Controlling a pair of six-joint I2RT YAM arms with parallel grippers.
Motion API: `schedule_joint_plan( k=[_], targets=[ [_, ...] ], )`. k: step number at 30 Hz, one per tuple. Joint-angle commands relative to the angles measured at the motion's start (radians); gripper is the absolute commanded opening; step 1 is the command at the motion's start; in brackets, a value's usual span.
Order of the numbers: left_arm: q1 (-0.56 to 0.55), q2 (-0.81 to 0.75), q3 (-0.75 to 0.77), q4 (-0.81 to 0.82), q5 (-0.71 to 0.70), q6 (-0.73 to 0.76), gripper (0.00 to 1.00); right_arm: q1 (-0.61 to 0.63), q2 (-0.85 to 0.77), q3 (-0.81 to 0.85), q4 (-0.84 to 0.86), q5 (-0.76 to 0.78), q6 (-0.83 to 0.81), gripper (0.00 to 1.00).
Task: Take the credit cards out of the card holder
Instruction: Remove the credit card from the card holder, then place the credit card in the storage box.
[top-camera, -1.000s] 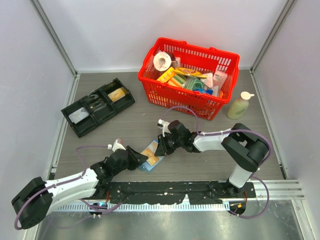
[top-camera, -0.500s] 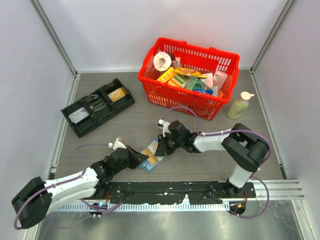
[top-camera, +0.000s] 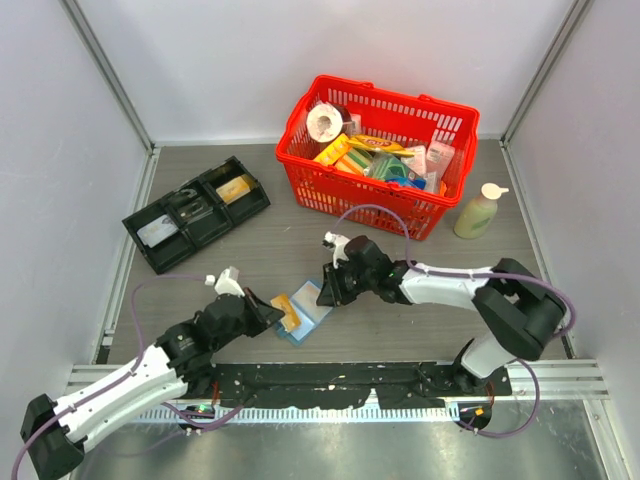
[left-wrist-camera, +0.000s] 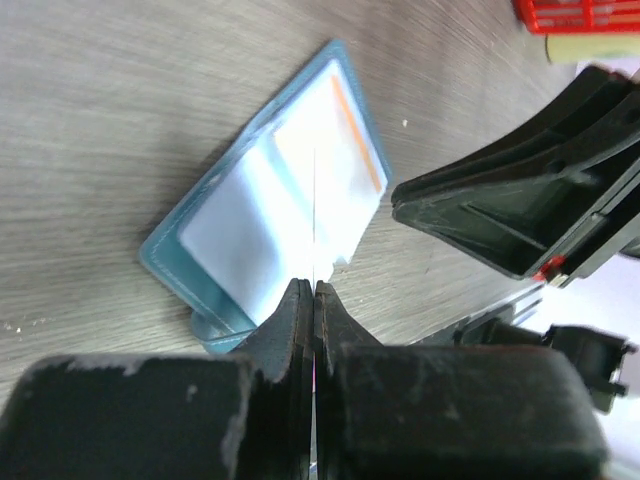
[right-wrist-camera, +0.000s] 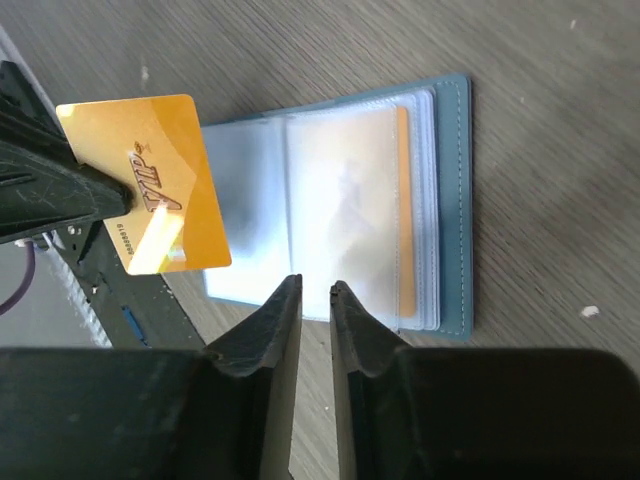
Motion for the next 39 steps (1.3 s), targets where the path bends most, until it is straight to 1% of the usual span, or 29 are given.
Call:
schedule_joint_plan(
  k=[1, 3, 4, 5, 6, 8, 9, 12, 14, 18, 22, 26, 30, 34, 35, 36, 37, 38, 39],
  targets=[
    [-0.003, 0.091, 0.166, 0.008, 0.042, 0.337, 0.00, -0.005, -0.157, 0.078, -0.092, 0.024, -0.105, 0.26],
    [-0.003, 0.165, 0.237, 0.019, 0.096, 0.452, 0.00, -0.003, -0.212, 0.098, -0.146, 0.026, -0.141, 0.33],
    [-0.003, 0.210, 0.270, 0.017, 0.128, 0.521, 0.00, -0.001, -0.254, 0.102, -0.157, 0.021, -0.154, 0.39],
    [-0.003, 0.246, 0.313, 0.001, 0.154, 0.584, 0.00, -0.003, -0.275, 0.116, -0.188, 0.012, -0.186, 0.42],
    [-0.005, 0.289, 0.353, -0.015, 0.175, 0.641, 0.00, -0.003, -0.311, 0.124, -0.206, 0.009, -0.199, 0.47],
    [-0.003, 0.359, 0.444, -0.061, 0.252, 0.765, 0.00, -0.002, -0.369, 0.142, -0.251, 0.003, -0.254, 0.54],
    [-0.003, 0.395, 0.484, -0.082, 0.290, 0.832, 0.00, -0.005, -0.392, 0.155, -0.277, 0.003, -0.283, 0.55],
    [-0.003, 0.471, 0.603, -0.162, 0.407, 1.021, 0.00, -0.001, -0.492, 0.172, -0.318, -0.017, -0.363, 0.65],
    [-0.002, 0.516, 0.674, -0.212, 0.467, 1.119, 0.00, -0.001, -0.544, 0.179, -0.347, -0.039, -0.421, 0.71],
    [-0.003, 0.553, 0.792, -0.305, 0.596, 1.274, 0.00, -0.001, -0.610, 0.187, -0.401, -0.083, -0.530, 0.75],
    [-0.005, 0.556, 0.858, -0.340, 0.721, 1.408, 0.00, -0.003, -0.635, 0.198, -0.429, -0.156, -0.587, 0.75],
    [-0.003, 0.571, 0.906, -0.364, 0.797, 1.466, 0.00, -0.003, -0.636, 0.218, -0.433, -0.230, -0.609, 0.70],
    [-0.003, 0.602, 0.956, -0.400, 0.823, 1.503, 0.00, -0.003, -0.612, 0.248, -0.455, -0.282, -0.618, 0.64],
    [-0.003, 0.639, 0.995, -0.426, 0.837, 1.525, 0.00, -0.001, -0.584, 0.257, -0.452, -0.347, -0.609, 0.48],
    [-0.003, 0.646, 1.002, -0.432, 0.840, 1.526, 0.00, -0.003, -0.578, 0.257, -0.452, -0.350, -0.606, 0.37],
    [-0.003, 0.651, 1.009, -0.437, 0.838, 1.528, 0.00, -0.003, -0.575, 0.256, -0.450, -0.345, -0.603, 0.29],
    [-0.005, 0.656, 1.012, -0.437, 0.838, 1.528, 0.01, -0.001, -0.569, 0.256, -0.453, -0.339, -0.598, 0.12],
    [-0.005, 0.654, 1.015, -0.438, 0.835, 1.525, 0.03, -0.003, -0.567, 0.254, -0.452, -0.330, -0.589, 0.05],
    [-0.003, 0.654, 1.015, -0.434, 0.828, 1.522, 0.07, -0.003, -0.569, 0.251, -0.449, -0.327, -0.584, 0.01]
  ],
)
